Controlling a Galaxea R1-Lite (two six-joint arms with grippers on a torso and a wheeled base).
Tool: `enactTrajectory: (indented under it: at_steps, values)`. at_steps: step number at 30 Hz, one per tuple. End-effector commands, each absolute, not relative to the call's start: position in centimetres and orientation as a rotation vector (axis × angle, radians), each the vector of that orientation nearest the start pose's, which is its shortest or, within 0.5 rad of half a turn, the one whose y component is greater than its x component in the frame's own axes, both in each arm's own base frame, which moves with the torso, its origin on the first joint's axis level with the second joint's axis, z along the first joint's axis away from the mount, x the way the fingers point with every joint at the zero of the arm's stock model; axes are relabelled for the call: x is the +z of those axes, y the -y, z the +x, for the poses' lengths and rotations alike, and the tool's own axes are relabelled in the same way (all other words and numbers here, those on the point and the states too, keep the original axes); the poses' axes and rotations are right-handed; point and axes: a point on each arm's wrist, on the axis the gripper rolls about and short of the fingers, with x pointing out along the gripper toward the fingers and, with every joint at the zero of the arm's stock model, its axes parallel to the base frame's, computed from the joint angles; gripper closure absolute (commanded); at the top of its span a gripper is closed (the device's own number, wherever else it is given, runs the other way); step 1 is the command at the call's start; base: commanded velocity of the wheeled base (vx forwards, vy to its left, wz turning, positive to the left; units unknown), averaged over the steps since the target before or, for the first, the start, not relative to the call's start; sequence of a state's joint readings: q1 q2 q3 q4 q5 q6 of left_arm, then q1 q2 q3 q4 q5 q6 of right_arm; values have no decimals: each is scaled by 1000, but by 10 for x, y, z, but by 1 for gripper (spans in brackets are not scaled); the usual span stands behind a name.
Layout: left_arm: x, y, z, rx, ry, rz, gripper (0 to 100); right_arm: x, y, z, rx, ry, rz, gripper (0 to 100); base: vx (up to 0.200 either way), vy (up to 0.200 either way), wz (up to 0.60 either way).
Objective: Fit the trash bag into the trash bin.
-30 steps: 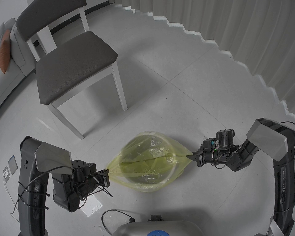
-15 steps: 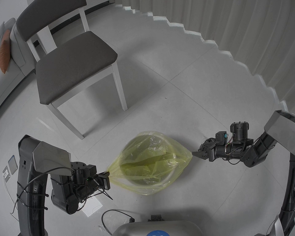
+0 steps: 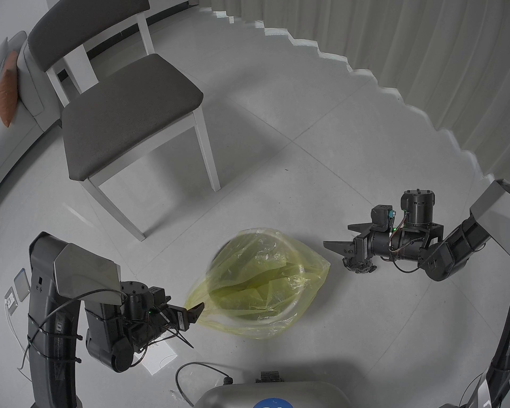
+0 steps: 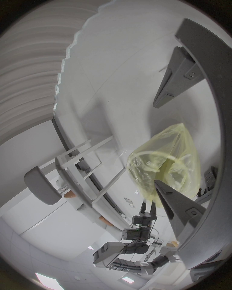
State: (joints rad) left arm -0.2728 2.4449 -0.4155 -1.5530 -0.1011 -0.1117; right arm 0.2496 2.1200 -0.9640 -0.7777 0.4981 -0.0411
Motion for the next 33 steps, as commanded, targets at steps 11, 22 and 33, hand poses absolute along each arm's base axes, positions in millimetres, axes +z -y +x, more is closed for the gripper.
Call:
enactTrajectory:
  at_steps: [11,22,33]
  values:
    - [-41,78,296,-314,-493,-69,0,74,-194,357,965,-391,-9,0,0,0,0]
    - [-54,78,319,-295,-453,-74,0,60,-206,344,1005,-422,-21,0,0,0,0]
    - [-66,83,323,-305,-464,-67,0,51,-205,333,1037,-419,-56,0,0,0,0]
